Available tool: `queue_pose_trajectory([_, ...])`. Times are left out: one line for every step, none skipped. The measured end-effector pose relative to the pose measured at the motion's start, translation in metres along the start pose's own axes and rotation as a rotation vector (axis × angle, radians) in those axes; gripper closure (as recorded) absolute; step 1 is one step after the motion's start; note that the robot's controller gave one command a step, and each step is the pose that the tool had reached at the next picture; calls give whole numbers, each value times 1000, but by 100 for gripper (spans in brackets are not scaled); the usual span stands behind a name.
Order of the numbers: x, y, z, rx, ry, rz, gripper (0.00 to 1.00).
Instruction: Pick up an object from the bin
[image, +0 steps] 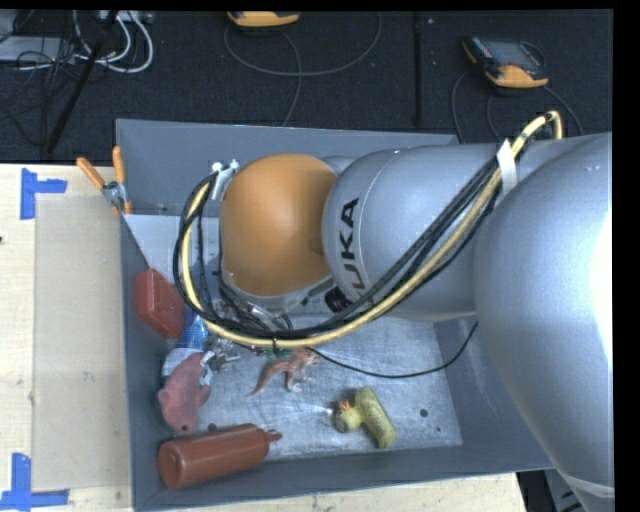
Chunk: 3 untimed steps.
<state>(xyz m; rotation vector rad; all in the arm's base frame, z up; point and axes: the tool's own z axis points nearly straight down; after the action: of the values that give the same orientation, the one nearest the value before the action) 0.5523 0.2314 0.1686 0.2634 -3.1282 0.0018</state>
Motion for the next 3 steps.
queue_pose_trajectory([8, 2, 10, -1, -3, -160, 100])
queue_pose_trajectory([8, 2, 10, -1, -3, -159, 100])
queue_pose_trajectory([-5, 2, -31, 0, 3, -130, 100])
